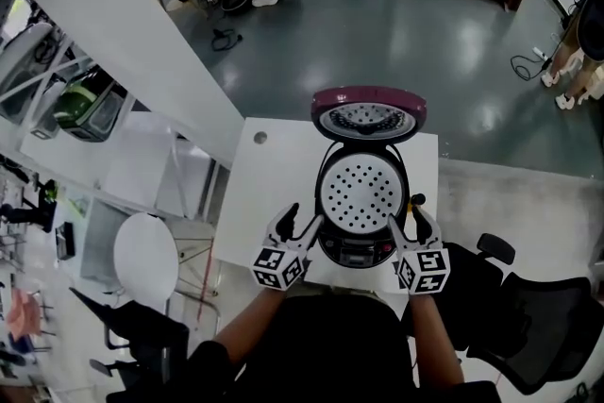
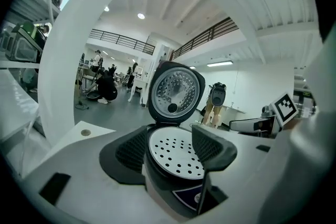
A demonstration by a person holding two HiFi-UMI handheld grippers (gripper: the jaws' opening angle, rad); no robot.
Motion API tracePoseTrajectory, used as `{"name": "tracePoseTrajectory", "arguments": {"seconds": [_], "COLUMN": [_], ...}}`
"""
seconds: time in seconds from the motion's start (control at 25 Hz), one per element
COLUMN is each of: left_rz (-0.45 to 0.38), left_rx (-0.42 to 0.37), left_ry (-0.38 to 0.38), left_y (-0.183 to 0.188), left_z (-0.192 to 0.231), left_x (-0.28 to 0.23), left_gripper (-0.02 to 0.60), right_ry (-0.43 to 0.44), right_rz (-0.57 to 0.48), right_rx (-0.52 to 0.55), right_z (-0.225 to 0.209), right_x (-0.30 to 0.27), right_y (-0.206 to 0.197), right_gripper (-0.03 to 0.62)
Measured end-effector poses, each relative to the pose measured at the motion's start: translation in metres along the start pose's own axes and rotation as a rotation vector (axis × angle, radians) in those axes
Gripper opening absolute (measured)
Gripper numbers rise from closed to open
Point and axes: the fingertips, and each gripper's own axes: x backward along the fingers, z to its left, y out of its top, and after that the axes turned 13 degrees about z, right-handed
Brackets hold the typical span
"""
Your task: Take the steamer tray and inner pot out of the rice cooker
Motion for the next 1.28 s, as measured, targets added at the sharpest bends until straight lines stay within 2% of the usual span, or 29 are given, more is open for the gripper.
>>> {"name": "tracePoseTrajectory", "arguments": {"seconds": [0.16, 0.44, 0.56, 0.76, 0.96, 1.12, 1.28], "left_rz": [-0.009, 0.090, 0.117, 0.211, 0.255, 0.310, 0.379], "left_rx": [0.008, -0.003, -0.032, -0.126, -0.057, -0.073, -0.088], "left_ry": [-0.014, -0.050, -0.052, -0.035, -0.026, -0.013, -0.069], "left_y": [0.008, 0.001, 0.000, -0.010, -0.013, -0.017, -0.021], "left_z": [0.006, 0.012, 0.015, 0.017, 0.032, 0.042, 0.040], "left_x": [-0.026, -0.073, -0.089, -0.109, -0.118, -0.123, -0.137], "left_gripper": [0.244, 0.245, 0.245, 0.250, 0.250, 0.250, 0.262], "right_ry": [-0.028, -0.043, -0.039, -0.053, -0.082, -0.109, -0.141], "right_rz": [0.031, 0.130, 0.173, 0.289, 0.340, 0.403, 0.423], "right_rx": [-0.008, 0.034, 0.063, 0.115, 0.202, 0.230, 0.217], "right_z": [-0.020, -0.031, -0.032, -0.032, -0.032, -0.033, -0.038], "right_x": [-0.014, -0.047, -0.064, -0.087, -0.108, -0.120, -0.128], "right_y": [0.002, -0.004, -0.003, -0.014, -0.019, -0.028, -0.023], "right_gripper": [0.213, 0.214, 0.215, 0.215, 0.215, 0.215, 0.215]}}
